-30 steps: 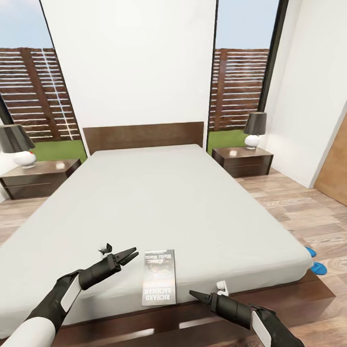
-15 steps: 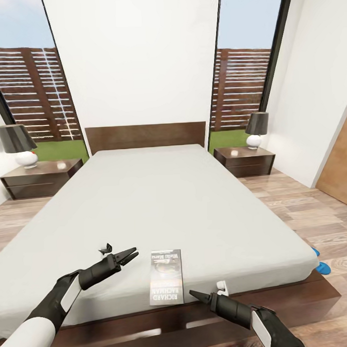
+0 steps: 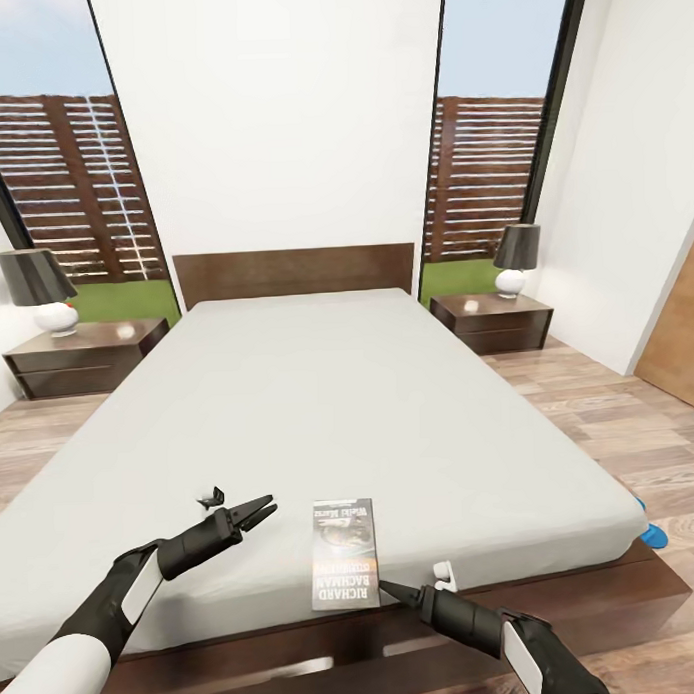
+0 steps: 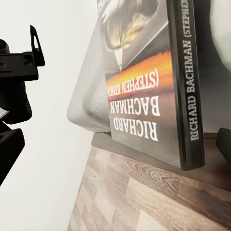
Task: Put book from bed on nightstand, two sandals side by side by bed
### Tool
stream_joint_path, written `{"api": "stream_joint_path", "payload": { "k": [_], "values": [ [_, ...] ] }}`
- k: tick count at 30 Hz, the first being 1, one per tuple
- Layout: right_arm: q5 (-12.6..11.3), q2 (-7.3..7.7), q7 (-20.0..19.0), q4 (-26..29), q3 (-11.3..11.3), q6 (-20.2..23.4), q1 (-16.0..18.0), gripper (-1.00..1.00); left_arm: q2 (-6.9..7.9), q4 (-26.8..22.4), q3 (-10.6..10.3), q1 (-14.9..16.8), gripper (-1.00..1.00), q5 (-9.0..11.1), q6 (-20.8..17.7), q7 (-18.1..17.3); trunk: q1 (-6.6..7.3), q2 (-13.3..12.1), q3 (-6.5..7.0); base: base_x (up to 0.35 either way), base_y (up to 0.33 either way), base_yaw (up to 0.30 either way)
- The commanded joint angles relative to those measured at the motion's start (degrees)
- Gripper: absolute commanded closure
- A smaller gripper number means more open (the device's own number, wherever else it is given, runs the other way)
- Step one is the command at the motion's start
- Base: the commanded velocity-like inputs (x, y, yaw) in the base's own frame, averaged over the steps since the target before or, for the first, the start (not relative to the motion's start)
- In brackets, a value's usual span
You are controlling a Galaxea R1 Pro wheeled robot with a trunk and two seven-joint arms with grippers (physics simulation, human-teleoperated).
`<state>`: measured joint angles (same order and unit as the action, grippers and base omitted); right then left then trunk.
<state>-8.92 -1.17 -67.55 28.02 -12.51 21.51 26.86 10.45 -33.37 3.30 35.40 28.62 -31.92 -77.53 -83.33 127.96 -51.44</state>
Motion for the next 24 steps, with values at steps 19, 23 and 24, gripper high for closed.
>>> {"api": "stream_joint_path", "payload": {
  "k": [19, 23, 24],
  "values": [
    [0.0, -0.06, -0.2, 0.0, -0.3, 0.6, 0.0, -1.0, 0.01, 0.0, 0.0, 0.0, -1.0, 0.1, -0.6, -0.1, -1.09, 2.0, -0.95, 0.0, 0.0, 0.0],
    [0.0, -0.06, -0.2, 0.0, -0.3, 0.6, 0.0, -1.0, 0.01, 0.0, 0.0, 0.0, -1.0, 0.1, -0.6, -0.1, -1.09, 2.0, -0.95, 0.0, 0.039, 0.0],
    [0.0, -0.06, -0.2, 0.0, -0.3, 0.6, 0.0, -1.0, 0.01, 0.0, 0.0, 0.0, -1.0, 0.1, -0.6, -0.1, -1.09, 2.0, -0.95, 0.0, 0.157, 0.0]
  ]
}}
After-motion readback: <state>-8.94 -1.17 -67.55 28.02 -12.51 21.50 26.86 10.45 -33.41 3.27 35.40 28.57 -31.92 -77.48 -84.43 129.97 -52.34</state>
